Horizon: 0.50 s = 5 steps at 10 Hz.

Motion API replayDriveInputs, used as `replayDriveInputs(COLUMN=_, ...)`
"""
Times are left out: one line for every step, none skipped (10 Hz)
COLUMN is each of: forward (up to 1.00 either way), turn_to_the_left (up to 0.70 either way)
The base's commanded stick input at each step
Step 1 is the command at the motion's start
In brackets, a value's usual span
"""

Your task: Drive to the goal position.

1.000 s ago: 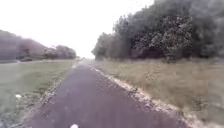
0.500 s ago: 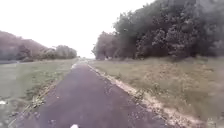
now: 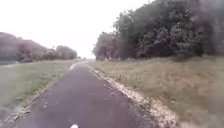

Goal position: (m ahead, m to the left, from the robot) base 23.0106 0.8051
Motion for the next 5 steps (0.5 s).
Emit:
replayDriveInputs(forward=0.70, turn_to_the_left=0.35)
replayDriveInputs(forward=0.70, turn_to_the_left=0.35)
replayDriveInputs(forward=0.70, turn_to_the_left=0.35)
replayDriveInputs(forward=0.70, turn_to_the_left=0.35)
replayDriveInputs(forward=0.70, turn_to_the_left=0.35)
